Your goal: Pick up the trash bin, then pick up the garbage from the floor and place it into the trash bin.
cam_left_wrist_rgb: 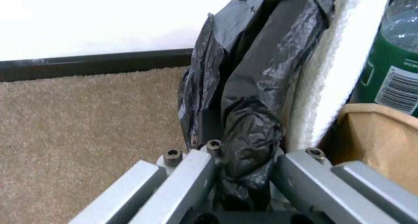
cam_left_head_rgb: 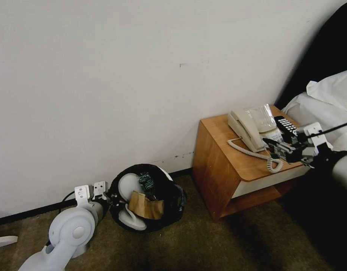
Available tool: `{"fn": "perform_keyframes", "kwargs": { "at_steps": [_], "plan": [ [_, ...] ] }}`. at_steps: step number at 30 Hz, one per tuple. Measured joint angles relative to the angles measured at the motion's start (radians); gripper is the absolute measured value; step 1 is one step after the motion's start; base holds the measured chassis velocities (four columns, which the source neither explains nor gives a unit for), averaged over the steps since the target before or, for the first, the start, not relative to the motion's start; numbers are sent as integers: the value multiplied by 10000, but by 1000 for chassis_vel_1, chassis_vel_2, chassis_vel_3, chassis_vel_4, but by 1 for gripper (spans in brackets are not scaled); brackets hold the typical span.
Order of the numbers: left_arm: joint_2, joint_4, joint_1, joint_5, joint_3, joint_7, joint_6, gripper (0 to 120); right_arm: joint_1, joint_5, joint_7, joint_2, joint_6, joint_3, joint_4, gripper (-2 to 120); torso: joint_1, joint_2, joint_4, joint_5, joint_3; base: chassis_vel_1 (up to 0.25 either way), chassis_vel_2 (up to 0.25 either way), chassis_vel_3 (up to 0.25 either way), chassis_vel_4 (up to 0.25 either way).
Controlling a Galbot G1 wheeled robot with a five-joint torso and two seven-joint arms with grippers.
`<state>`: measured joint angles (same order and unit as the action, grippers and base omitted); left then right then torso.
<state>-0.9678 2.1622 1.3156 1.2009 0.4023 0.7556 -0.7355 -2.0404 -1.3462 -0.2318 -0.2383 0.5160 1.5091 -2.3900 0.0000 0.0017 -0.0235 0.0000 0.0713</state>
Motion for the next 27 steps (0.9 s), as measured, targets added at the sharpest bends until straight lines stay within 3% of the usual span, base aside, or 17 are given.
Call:
{"fn": "perform_keyframes", "kwargs": {
  "at_steps": [6, 11, 18, 27],
  "plan": [
    [95, 279, -100, 219, 11, 75, -2, 0, 388, -490, -206, 851, 6, -85, 151, 31, 0, 0, -2, -1, 0, 0, 0, 0, 0],
    [276, 759, -224, 425, 96, 283, -2, 0, 738, -956, -303, 2153, -104, -211, 452, 31, 0, 0, 1, -1, 0, 0, 0, 0, 0],
    [436, 1083, -349, 665, 78, 438, -2, 0, 1049, -1279, -328, 2901, -194, -292, 598, 31, 0, 0, -1, -1, -1, 0, 0, 0, 0],
    [605, 1274, -918, 1340, -102, 1080, 0, 0, 1185, -1474, -234, 3894, -448, -373, 623, 31, 0, 0, 0, -1, 0, 0, 0, 0, 0]
  ]
}}
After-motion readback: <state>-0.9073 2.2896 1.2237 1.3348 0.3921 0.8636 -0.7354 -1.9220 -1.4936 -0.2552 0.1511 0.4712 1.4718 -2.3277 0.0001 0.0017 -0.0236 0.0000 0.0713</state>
